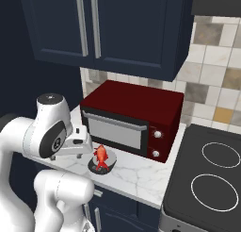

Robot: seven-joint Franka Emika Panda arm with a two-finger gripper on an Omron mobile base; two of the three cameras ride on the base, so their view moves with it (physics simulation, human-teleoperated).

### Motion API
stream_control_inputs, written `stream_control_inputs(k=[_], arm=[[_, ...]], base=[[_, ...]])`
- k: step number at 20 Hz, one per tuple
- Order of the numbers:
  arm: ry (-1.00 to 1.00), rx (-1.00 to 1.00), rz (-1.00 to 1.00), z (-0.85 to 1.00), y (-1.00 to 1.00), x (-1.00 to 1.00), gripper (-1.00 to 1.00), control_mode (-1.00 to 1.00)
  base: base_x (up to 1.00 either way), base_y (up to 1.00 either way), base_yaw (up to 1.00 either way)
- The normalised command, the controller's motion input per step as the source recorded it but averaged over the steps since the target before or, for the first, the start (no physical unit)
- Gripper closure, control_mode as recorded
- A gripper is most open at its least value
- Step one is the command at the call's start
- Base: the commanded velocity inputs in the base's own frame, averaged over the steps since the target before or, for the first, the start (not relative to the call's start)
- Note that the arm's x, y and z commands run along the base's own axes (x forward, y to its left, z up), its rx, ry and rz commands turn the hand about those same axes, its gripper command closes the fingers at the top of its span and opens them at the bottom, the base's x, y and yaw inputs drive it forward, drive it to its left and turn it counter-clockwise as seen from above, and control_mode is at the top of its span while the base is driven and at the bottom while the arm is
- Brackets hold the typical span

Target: Take the fish from the fridge and place it on the digital scale on the counter by the fridge. Wait a few seconds for a reading, then move it to the plate on the dining counter.

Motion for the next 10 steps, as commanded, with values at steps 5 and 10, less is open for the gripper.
stream_control_inputs(k=[5,10], arm=[[0.0,-0.01,0.0,-0.13,0.0,0.41,-1.0,-1.0],[0.01,-0.06,0.0,-0.45,0.0,0.86,-1.0,-1.0]], base=[[0.0,0.0,0.0],[0.0,0.0,0.0]])
